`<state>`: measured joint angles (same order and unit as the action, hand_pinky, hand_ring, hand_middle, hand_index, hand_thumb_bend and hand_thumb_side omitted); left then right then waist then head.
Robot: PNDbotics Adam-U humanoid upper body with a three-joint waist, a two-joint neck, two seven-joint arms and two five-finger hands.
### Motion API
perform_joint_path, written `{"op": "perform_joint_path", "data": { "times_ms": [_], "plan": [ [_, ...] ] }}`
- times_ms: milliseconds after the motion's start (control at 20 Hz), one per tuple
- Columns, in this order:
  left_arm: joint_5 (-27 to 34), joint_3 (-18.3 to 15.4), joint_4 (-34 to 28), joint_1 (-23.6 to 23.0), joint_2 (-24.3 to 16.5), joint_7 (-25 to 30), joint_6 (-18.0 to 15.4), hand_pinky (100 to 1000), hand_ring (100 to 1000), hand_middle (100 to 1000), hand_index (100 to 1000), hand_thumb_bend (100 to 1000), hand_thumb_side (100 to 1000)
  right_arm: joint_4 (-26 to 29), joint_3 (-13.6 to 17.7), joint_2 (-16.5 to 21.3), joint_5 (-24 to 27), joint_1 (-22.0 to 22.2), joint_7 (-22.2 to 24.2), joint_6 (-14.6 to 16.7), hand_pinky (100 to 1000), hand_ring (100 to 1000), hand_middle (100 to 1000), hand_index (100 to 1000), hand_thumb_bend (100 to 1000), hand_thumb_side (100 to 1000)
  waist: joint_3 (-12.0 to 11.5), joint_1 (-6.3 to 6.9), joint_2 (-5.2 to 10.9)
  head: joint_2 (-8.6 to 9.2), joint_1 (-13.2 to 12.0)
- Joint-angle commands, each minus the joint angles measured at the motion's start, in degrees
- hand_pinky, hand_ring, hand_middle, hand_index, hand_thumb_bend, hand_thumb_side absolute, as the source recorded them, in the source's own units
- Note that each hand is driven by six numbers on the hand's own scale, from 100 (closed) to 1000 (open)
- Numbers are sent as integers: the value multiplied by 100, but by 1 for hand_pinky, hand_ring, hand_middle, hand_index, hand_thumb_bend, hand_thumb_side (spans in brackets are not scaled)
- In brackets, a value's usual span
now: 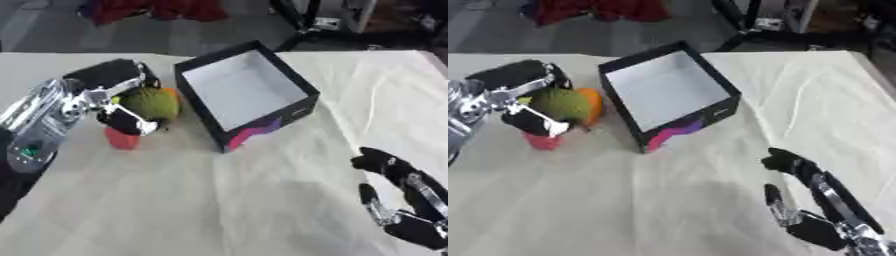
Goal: Pick up objects on the table and place them in the box.
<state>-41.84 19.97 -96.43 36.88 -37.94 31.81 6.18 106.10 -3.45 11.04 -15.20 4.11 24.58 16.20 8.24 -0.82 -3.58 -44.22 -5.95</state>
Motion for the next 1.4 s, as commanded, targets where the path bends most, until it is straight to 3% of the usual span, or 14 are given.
{"op": "perform_joint_path", "data": {
  "times_ms": [50,250,450,950,1150,1250,1400],
  "plan": [
    [-286,105,382,560,196,19,-35,587,468,442,610,176,243,43,-23,109,59,3,38,16,891,824,777,928,100,378,17,-10,199,11,-8],
    [-873,285,1328,1322,871,-82,-210,595,470,444,609,174,256,51,-84,103,108,18,85,38,891,824,777,928,100,378,70,-70,226,11,-76],
    [-1573,223,2473,1789,1636,-497,-376,603,473,448,615,178,259,39,-190,75,158,22,185,57,891,824,778,929,100,369,160,-129,232,11,-180],
    [-3084,-498,4643,1983,3097,-1960,-307,627,500,481,665,248,296,17,-434,68,270,-40,446,100,891,824,777,928,100,345,491,-167,156,11,-513],
    [-3455,-648,5061,1898,3359,-2365,-224,668,541,529,730,386,370,8,-469,52,289,-62,502,103,890,824,777,928,100,345,568,-171,123,11,-546],
    [-3531,-692,5181,1862,3408,-2481,-223,687,578,572,762,604,457,11,-471,49,292,-68,508,104,890,824,778,928,100,343,578,-177,110,11,-548],
    [-3594,-717,5282,1833,3426,-2600,-271,710,620,625,790,857,502,11,-467,41,296,-62,507,103,890,824,778,928,100,343,578,-190,109,11,-547]
  ]
}}
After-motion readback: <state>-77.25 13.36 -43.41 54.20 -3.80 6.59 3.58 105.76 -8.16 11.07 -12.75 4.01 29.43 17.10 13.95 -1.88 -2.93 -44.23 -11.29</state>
